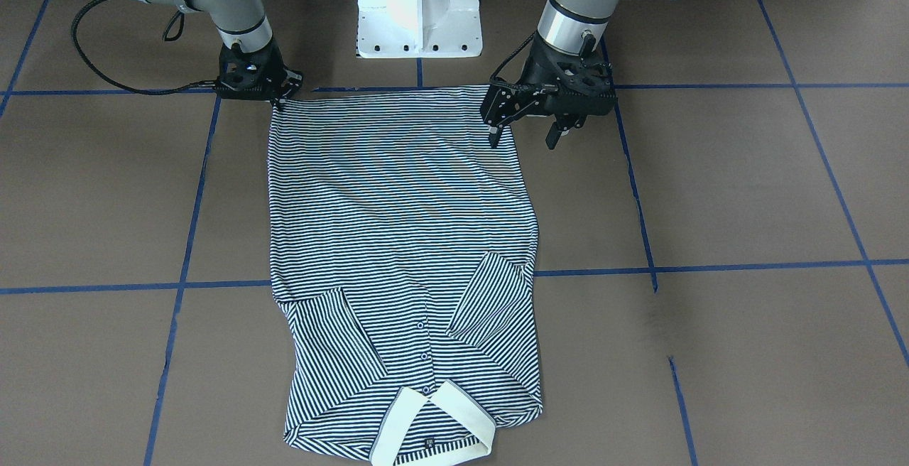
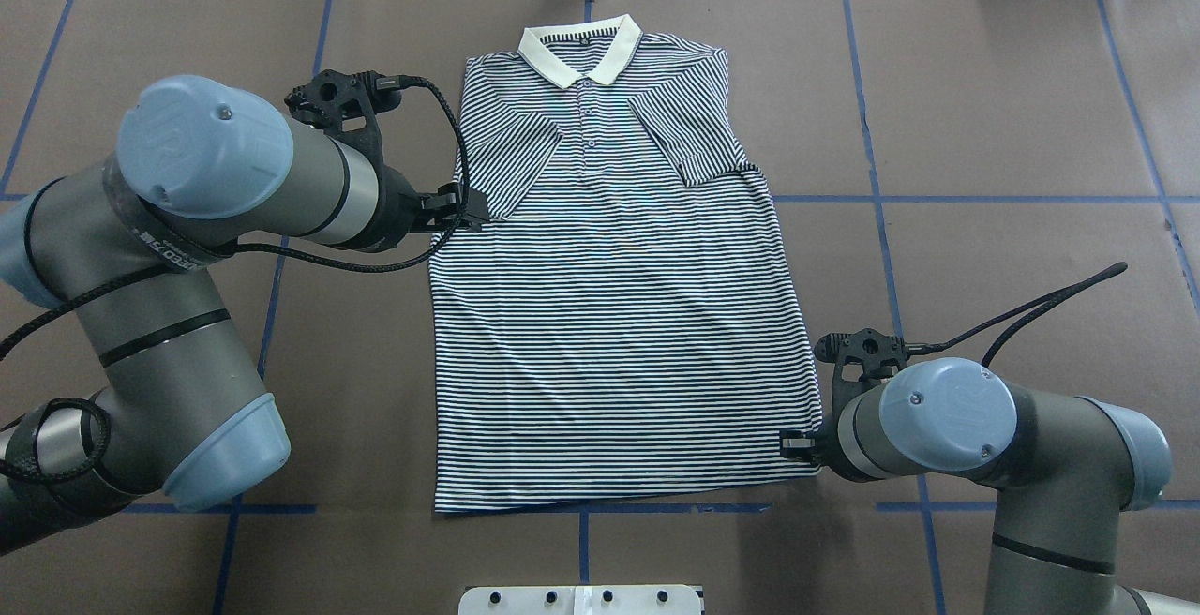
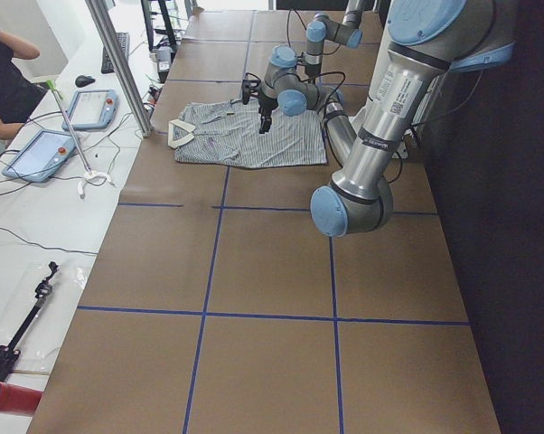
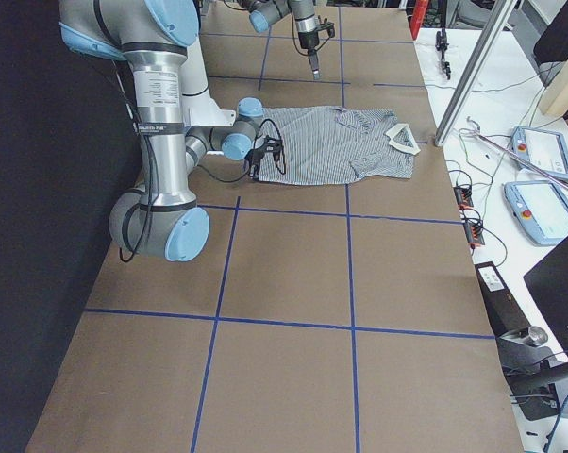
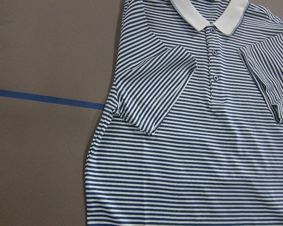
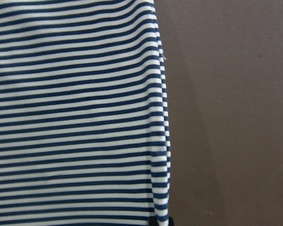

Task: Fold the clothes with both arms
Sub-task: 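Move both grippers to the shirt's side edges near the hem, then grasp the hem corners nearest the robot with both grippers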

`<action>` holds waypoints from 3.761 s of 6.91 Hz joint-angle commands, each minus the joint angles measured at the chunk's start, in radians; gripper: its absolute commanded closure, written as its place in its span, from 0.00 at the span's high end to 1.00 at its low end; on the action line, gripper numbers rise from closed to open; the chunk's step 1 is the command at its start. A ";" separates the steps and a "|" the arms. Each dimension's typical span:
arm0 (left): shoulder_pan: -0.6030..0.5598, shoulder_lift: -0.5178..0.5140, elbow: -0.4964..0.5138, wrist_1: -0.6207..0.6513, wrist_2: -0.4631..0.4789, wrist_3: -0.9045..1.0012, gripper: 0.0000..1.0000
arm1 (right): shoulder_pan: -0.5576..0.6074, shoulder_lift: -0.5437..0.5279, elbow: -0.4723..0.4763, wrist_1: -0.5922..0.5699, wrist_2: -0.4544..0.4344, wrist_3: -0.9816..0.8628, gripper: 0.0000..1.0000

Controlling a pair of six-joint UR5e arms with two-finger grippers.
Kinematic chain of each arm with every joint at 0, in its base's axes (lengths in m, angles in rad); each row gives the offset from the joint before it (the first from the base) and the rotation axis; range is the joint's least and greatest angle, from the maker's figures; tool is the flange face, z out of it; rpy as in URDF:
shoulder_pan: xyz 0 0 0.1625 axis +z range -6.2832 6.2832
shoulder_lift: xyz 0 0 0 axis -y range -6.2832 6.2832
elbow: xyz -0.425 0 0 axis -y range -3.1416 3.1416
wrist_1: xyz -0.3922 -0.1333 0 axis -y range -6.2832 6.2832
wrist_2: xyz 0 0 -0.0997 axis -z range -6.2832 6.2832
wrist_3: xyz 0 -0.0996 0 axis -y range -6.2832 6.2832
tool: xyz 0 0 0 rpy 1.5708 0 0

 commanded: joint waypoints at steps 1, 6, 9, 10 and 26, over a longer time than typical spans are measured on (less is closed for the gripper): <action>0.063 0.043 -0.002 0.010 0.000 -0.046 1.00 | 0.002 0.005 0.035 -0.004 0.004 0.000 0.00; 0.476 0.097 -0.001 0.116 0.185 -0.600 0.99 | 0.014 0.011 0.086 0.004 0.003 0.000 0.00; 0.481 0.096 0.013 0.124 0.189 -0.619 0.96 | 0.031 0.011 0.088 0.008 0.004 0.000 0.00; 0.480 0.094 0.014 0.142 0.205 -0.619 0.96 | 0.032 0.011 0.092 0.008 0.003 -0.002 0.00; 0.449 0.166 -0.133 0.199 0.202 -0.493 0.00 | -0.021 -0.006 0.196 -0.002 0.119 0.040 0.00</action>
